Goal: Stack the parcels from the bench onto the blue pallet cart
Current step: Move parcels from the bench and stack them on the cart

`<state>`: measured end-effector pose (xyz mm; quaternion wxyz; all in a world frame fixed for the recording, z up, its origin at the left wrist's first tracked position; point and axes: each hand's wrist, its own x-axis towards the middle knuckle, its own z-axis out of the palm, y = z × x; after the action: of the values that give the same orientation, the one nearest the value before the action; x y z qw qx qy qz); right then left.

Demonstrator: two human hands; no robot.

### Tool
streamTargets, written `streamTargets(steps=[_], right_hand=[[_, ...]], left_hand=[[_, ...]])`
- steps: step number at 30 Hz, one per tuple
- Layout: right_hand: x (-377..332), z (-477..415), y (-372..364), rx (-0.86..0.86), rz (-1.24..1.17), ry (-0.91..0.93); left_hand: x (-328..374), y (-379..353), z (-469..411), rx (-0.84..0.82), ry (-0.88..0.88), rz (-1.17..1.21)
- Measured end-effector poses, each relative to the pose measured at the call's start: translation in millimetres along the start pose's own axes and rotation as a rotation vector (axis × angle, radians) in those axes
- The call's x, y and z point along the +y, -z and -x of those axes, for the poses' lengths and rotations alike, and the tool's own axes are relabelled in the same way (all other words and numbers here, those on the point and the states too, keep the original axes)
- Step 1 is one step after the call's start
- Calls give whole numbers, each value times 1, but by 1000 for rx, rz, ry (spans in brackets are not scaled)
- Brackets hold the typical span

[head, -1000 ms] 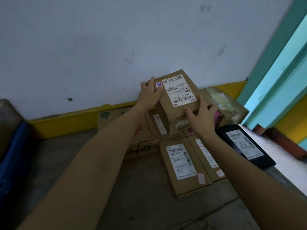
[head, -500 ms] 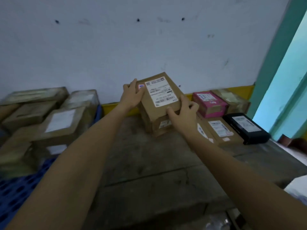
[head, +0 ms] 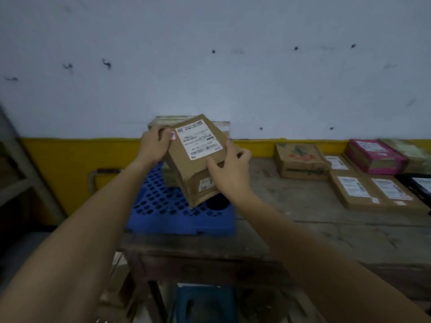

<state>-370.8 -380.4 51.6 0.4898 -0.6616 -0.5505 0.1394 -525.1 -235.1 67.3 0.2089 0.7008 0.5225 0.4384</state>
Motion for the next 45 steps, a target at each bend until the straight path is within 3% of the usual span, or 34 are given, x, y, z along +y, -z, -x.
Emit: streamTargets(steps=[7, 14, 24, 35, 45], right_hand=[[-74, 19, -153, -102, -45, 4], [-83, 23, -255, -65, -81, -165], [-41, -24, -293, 19, 35, -294], [-26, -67, -314, 87, 317, -205], [-25, -77, -317, 151, 324, -189]], left_hand=[[-115, 126, -23, 69, 123, 4], [-193, 149, -57, -153, 147, -64], [-213, 67, -105, -435, 256, 76], [-224, 25, -154, -466, 208, 107], [-234, 12, -174, -500, 159, 83]])
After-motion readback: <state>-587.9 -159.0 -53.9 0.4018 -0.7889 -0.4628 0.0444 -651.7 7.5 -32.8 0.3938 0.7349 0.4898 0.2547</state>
